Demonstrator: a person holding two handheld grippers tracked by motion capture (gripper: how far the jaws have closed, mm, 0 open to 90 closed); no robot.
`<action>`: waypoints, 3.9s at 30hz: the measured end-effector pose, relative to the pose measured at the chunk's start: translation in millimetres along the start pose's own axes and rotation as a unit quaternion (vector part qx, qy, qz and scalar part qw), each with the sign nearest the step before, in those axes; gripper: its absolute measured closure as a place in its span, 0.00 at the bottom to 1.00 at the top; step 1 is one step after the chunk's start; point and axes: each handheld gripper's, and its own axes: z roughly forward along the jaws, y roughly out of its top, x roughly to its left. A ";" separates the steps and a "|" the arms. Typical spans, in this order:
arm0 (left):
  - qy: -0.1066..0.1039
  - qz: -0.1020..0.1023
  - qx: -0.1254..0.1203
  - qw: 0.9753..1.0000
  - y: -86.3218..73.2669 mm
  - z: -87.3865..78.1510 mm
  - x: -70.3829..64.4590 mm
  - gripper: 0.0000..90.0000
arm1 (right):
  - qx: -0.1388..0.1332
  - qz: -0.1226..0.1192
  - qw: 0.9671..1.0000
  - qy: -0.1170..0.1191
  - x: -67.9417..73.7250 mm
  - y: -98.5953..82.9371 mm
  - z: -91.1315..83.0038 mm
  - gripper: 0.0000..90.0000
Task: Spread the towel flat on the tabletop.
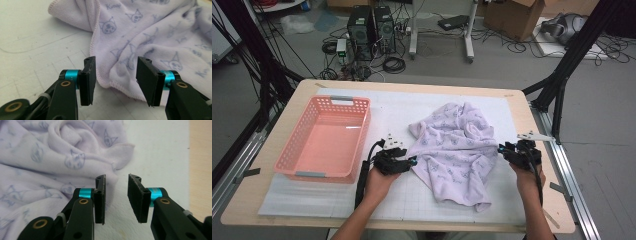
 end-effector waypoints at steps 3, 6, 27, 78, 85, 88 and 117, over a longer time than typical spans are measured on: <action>-0.010 0.002 0.004 1.000 -5.6 -3.5 -0.9 0.55 | -0.008 -0.002 1.000 0.006 -3.5 -11.6 -14.0 0.73; -0.024 0.006 0.017 1.000 -9.6 -1.5 -4.2 0.53 | 0.010 -0.027 1.000 0.013 2.1 -24.9 -18.0 0.75; -0.032 0.075 0.044 0.996 -2.5 29.8 -45.0 0.93 | 0.051 -0.089 0.987 0.121 68.2 -39.4 13.0 0.97; -0.034 0.015 -0.032 0.999 -26.1 -34.0 -10.6 0.57 | -0.055 0.005 0.998 -0.014 -7.3 -65.7 -74.6 0.68; -0.049 0.023 -0.012 0.998 -31.4 -30.3 -16.8 0.59 | -0.026 0.008 1.000 0.005 -1.2 -74.9 -70.6 0.70; -0.053 0.029 0.004 0.998 -31.2 -24.7 -19.8 0.59 | -0.013 -0.003 0.999 0.034 9.2 -73.0 -62.1 0.70; 0.022 0.023 0.003 0.999 -28.2 -42.7 3.5 0.94 | 0.002 -0.121 0.990 0.075 56.9 -39.7 -25.9 0.75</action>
